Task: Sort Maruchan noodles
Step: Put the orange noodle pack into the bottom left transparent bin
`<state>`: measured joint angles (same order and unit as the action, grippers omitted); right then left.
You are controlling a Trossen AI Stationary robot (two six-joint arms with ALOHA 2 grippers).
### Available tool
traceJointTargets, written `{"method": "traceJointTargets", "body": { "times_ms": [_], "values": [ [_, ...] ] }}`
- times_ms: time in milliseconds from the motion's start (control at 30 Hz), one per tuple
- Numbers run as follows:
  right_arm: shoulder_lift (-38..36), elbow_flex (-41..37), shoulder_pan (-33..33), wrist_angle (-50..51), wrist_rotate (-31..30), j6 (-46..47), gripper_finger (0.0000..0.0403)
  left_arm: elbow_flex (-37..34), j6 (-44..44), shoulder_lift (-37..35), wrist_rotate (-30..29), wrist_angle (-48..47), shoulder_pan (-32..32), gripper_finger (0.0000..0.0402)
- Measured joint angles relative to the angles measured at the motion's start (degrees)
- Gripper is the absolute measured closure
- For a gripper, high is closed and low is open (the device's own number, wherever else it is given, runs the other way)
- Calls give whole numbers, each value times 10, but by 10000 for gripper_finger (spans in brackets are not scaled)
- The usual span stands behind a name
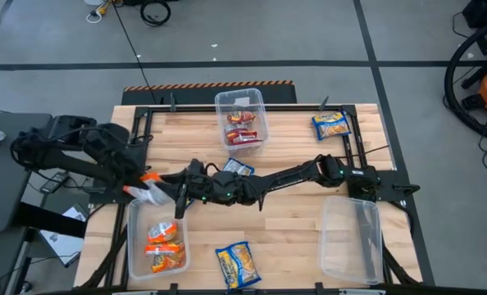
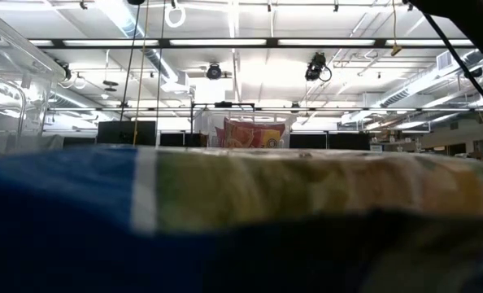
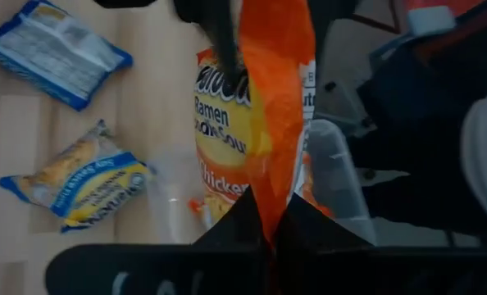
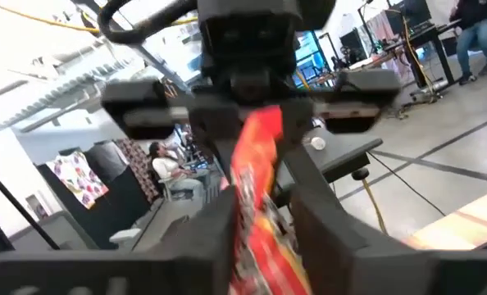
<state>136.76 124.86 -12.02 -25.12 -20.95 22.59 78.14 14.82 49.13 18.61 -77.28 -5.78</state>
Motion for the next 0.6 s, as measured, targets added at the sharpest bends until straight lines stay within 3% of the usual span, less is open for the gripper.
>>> {"method": "traceJointTargets", "body": {
  "times_ms": [167, 300, 433, 600],
  "values": [
    [-24, 0, -4, 15, -2, -44, 193, 42, 41, 0, 35, -33, -13, 390],
    [-72, 0, -14, 78, -12, -114, 136, 34, 110, 0, 32, -36, -72, 391],
    [-132, 0, -32, 193, -57, -136, 119, 0, 191, 9, -34, -34, -159, 391],
    [-222, 1, -73, 324, -93, -142, 126, -53, 302, 39, -126, -18, -265, 391]
  ]
}}
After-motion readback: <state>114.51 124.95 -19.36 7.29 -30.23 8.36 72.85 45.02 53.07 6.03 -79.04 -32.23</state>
